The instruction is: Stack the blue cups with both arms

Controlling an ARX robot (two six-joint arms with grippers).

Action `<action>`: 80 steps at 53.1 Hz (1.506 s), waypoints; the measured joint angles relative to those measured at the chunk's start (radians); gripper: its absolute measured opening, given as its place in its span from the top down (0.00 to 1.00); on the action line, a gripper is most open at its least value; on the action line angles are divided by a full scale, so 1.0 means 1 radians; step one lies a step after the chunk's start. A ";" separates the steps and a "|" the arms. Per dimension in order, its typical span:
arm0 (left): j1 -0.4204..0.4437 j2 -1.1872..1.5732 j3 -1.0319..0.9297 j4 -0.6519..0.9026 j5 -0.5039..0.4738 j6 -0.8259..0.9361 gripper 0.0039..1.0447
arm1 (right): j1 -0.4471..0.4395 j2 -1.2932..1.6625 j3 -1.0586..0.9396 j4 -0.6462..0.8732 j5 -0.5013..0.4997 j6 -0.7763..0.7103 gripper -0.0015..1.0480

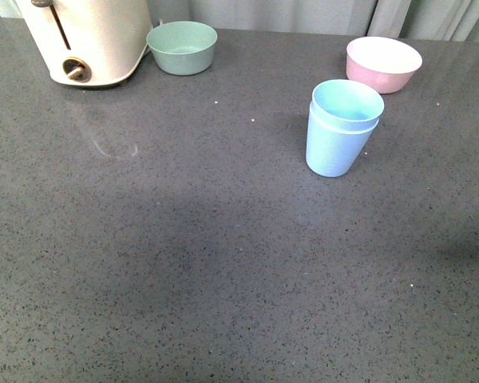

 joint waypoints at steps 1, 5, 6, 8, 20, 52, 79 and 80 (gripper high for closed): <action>0.000 0.000 0.000 0.000 0.000 0.000 0.08 | 0.000 -0.006 0.000 -0.005 0.000 0.000 0.98; 0.000 0.000 0.000 0.000 0.000 0.000 0.08 | 0.000 -0.028 0.000 -0.027 0.000 0.000 0.98; 0.000 0.000 0.000 0.000 0.000 0.000 0.08 | 0.000 -0.033 0.000 -0.033 0.000 0.000 0.98; 0.000 0.000 0.000 0.000 0.000 0.000 0.08 | 0.000 -0.043 0.000 -0.043 0.000 0.000 0.98; 0.000 0.000 0.000 0.000 0.000 0.000 0.08 | 0.000 -0.196 0.001 -0.228 0.002 0.000 0.98; 0.000 0.000 0.000 0.000 0.000 0.000 0.08 | 0.000 -0.242 0.001 -0.248 0.000 0.000 0.42; 0.000 0.000 0.000 0.000 0.000 0.000 0.08 | 0.000 -0.242 0.001 -0.248 0.000 0.001 0.09; 0.000 0.000 0.000 0.000 0.000 0.000 0.08 | 0.000 -0.242 0.001 -0.248 0.000 0.001 0.09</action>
